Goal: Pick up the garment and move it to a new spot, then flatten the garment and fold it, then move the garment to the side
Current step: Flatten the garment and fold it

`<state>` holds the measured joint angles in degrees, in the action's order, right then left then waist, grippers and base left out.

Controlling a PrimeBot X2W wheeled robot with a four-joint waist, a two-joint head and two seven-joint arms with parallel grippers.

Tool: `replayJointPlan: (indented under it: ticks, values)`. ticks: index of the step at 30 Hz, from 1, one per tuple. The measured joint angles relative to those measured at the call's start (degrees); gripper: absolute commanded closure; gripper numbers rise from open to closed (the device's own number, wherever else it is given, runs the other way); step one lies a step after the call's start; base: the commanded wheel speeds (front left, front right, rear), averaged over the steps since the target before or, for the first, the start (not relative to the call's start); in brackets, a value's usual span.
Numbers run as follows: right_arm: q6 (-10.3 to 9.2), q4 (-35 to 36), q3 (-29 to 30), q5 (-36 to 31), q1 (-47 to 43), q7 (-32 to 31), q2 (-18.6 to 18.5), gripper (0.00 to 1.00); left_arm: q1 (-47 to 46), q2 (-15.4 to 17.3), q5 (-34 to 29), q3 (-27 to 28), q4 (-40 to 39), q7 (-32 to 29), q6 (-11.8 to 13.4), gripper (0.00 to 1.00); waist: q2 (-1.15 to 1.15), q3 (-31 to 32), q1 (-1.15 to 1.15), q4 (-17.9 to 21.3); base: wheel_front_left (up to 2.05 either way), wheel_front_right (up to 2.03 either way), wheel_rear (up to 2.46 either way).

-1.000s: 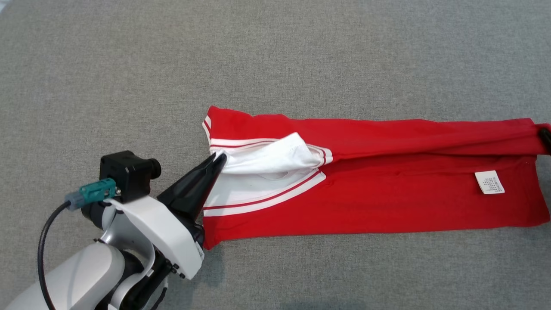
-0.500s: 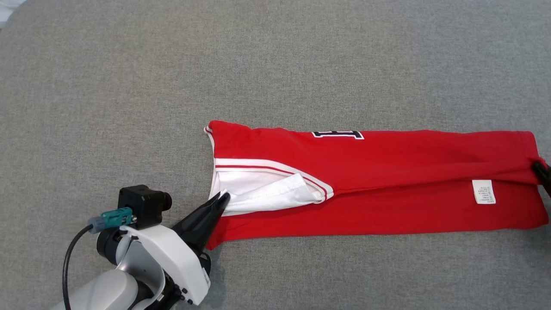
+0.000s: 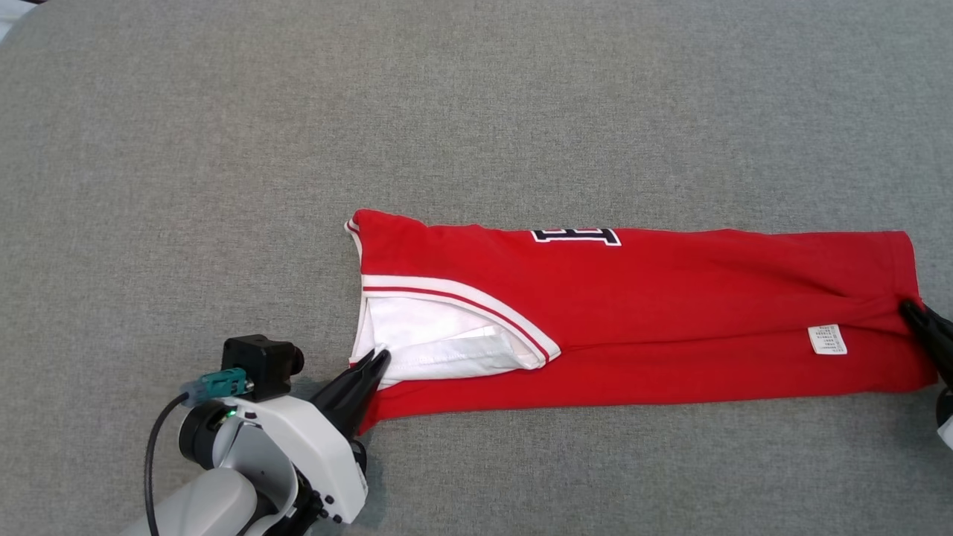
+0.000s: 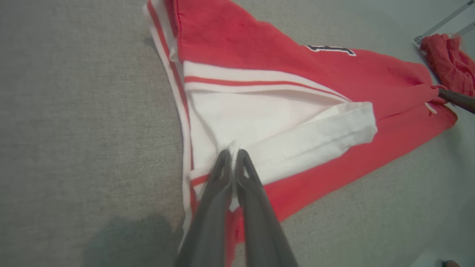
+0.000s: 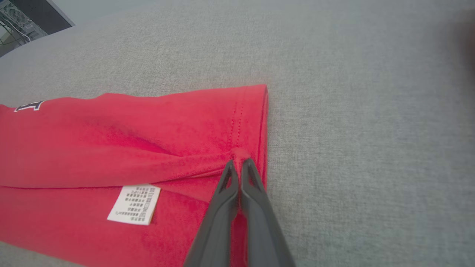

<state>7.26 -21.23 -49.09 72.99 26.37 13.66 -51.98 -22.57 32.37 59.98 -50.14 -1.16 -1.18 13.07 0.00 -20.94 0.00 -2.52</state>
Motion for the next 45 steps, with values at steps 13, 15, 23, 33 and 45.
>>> replayJointPlan:
  ticks: [13, 15, 23, 33, 45]
  values:
    - [0.0, -1.7, 2.8, -0.4, -1.3, -0.3, 1.7, 0.0, -0.2, -3.3, -1.0, 0.1, 7.4, 3.8, -0.4, 0.0, 0.0, 1.9, 0.0, 1.1, 0.0, 0.0, 0.0]
    - [0.0, -1.9, 4.0, -0.7, -1.8, -0.1, 2.2, 0.0, -0.2, -3.8, -1.0, 0.8, 7.6, 4.9, 0.2, 0.0, 0.0, 2.7, 0.0, 1.3, 0.0, 0.0, 0.0]
    - [0.0, -1.6, 14.1, -10.0, -4.5, 0.5, 6.9, 0.0, 3.3, -3.9, -0.9, 5.0, 6.2, 12.2, 4.2, 0.0, 0.0, 6.6, 0.0, 1.9, 0.0, 0.0, 0.0]
    - [0.0, 4.5, 33.8, -29.5, -15.1, 0.6, 21.7, 0.0, 8.5, -6.8, -6.8, 14.3, 3.7, 15.4, 5.7, 0.0, 0.0, 11.2, 0.0, 2.3, 0.0, 0.0, 0.0]
    - [-0.01, 14.3, 43.6, -47.3, -24.8, 0.6, 35.8, 0.0, 20.8, -15.2, -25.5, 28.1, 2.8, 15.6, -2.0, 0.0, 0.0, 15.5, 0.0, 3.1, 0.0, 0.0, 0.0]
